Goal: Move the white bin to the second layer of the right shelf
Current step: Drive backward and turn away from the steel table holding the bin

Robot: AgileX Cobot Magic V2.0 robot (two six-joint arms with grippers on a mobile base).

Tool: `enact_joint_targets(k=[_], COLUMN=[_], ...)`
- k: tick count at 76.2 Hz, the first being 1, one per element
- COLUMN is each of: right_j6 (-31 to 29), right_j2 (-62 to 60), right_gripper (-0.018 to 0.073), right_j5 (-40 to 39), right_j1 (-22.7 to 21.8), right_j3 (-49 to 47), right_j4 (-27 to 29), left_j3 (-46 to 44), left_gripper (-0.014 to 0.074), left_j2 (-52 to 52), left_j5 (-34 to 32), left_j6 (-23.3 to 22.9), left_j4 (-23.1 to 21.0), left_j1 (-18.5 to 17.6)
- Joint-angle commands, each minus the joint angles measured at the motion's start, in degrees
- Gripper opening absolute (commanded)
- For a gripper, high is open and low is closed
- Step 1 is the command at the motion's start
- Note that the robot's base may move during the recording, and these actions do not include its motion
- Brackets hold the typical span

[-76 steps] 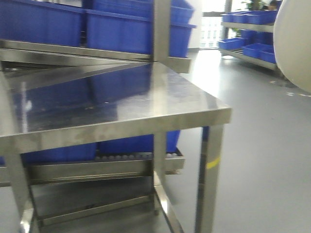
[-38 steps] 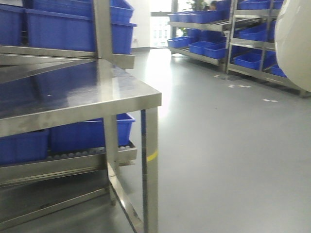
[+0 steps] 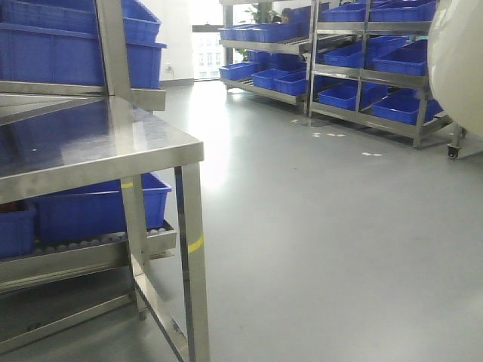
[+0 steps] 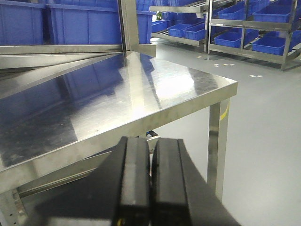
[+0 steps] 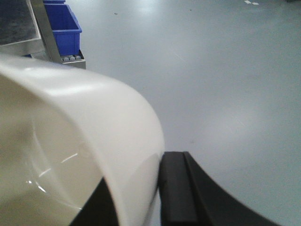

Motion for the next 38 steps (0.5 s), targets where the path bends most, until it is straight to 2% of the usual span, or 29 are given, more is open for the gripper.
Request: enact_joint_targets(k=[1, 38], right_j6=[0.1, 0.1], right_j2=[-1.0, -0.5], right_gripper=[0.0055, 0.0055], right_j5=[-3.9, -3.1], right_j1=[-0.3, -0.3], right_j3=[-1.9, -1.9], right_j4=[-0.1, -0.1], left_j3=[2.1, 2.1], left_gripper=[0.0085, 0.0085], left_j2=[-0.9, -0.9], left_j5=[-4.9, -4.9], left_j6=[-0.2, -0.2], left_j4=[0.0, 0.0], left_j1=[-0.3, -0.3])
